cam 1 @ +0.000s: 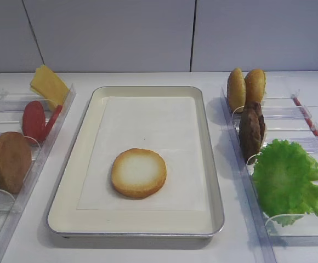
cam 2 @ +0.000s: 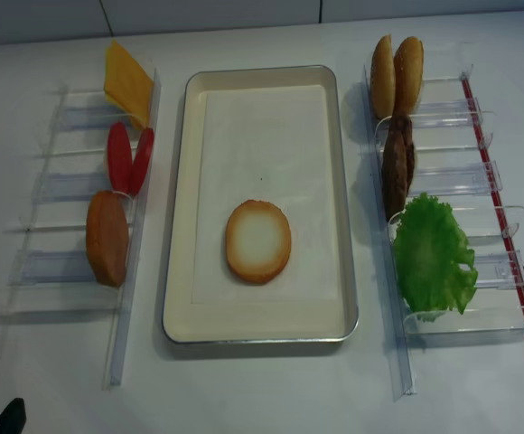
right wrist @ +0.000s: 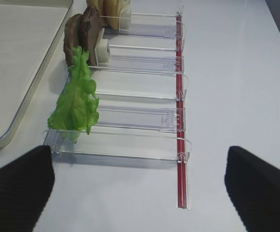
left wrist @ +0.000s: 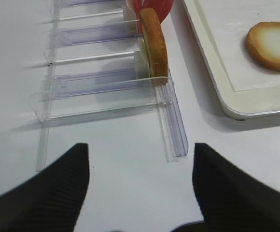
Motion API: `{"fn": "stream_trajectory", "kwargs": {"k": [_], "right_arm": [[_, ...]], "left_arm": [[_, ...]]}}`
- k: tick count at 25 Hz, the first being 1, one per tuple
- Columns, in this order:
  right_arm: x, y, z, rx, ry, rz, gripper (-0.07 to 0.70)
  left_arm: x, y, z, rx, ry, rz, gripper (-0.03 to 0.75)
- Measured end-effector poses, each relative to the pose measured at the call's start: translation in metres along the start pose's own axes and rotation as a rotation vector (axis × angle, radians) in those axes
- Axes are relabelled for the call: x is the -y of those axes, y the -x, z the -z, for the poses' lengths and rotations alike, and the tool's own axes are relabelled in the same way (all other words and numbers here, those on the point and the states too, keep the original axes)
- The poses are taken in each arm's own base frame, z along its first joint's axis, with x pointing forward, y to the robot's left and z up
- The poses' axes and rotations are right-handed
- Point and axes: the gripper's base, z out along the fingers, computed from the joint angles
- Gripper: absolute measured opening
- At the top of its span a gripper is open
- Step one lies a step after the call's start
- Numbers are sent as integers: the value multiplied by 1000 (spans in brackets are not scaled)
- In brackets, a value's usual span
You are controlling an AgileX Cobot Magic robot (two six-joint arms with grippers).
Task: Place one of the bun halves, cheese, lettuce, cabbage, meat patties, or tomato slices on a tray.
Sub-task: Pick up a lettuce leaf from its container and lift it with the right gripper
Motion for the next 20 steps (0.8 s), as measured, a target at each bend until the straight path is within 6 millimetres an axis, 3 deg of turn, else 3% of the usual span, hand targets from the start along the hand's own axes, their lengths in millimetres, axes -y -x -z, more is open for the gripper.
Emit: {"fn": "stream_trajectory", "kwargs": {"k": [11, 20], "right_arm": [[-1, 2, 0, 22, 11, -8, 691], [-19, 11, 2, 105, 212, -5, 691]], "left_arm": [[0, 0, 0, 0, 0, 0, 468], [0, 0, 0, 0, 0, 0, 468]]}}
